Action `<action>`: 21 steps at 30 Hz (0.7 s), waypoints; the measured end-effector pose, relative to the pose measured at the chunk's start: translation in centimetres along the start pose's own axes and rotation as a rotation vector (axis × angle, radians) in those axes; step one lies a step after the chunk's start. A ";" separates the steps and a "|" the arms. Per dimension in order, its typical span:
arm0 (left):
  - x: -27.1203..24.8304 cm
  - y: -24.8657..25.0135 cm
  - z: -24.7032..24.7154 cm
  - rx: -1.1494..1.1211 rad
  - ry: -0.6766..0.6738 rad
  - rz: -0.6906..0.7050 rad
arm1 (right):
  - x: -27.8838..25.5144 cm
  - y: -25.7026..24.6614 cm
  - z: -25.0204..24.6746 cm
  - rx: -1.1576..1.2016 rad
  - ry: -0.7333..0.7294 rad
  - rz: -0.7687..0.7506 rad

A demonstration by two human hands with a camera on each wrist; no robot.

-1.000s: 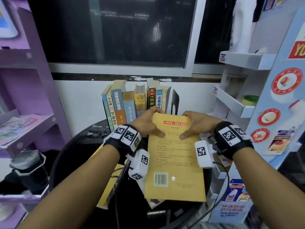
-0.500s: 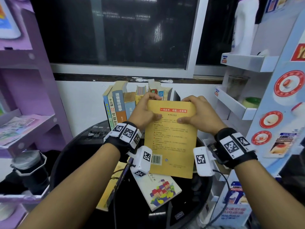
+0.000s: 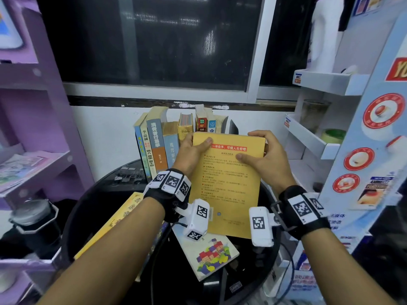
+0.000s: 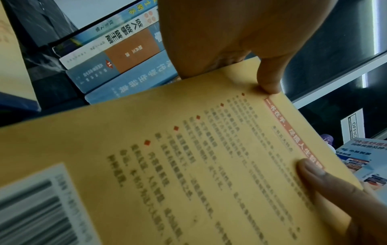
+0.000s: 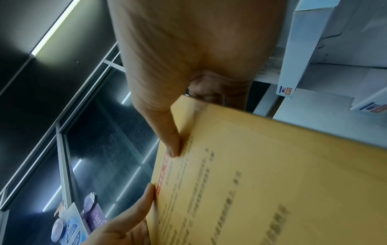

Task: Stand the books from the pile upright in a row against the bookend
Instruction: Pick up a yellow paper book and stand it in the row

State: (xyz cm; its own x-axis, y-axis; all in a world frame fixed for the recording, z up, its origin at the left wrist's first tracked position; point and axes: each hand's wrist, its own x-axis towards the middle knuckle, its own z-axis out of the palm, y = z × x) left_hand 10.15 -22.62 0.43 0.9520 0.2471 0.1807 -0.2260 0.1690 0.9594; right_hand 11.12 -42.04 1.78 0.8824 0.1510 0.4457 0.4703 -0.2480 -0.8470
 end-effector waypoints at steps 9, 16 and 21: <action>0.0 0.3 0.1 -0.065 -0.022 0.015 | -0.2 -1.3 -1.5 0.046 -0.156 0.036; 0.6 1.5 1.2 0.050 -0.181 0.059 | 0.2 -4.3 -4.6 -0.162 -0.478 0.114; 1.4 2.8 2.4 0.178 -0.235 0.086 | 0.3 -5.4 -5.2 -0.269 -0.383 0.055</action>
State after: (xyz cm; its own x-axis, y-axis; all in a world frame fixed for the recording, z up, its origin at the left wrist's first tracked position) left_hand 11.35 -24.04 3.89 0.9574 0.0220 0.2879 -0.2875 -0.0183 0.9576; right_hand 8.92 -45.66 8.05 0.8601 0.4600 0.2205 0.4553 -0.4972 -0.7386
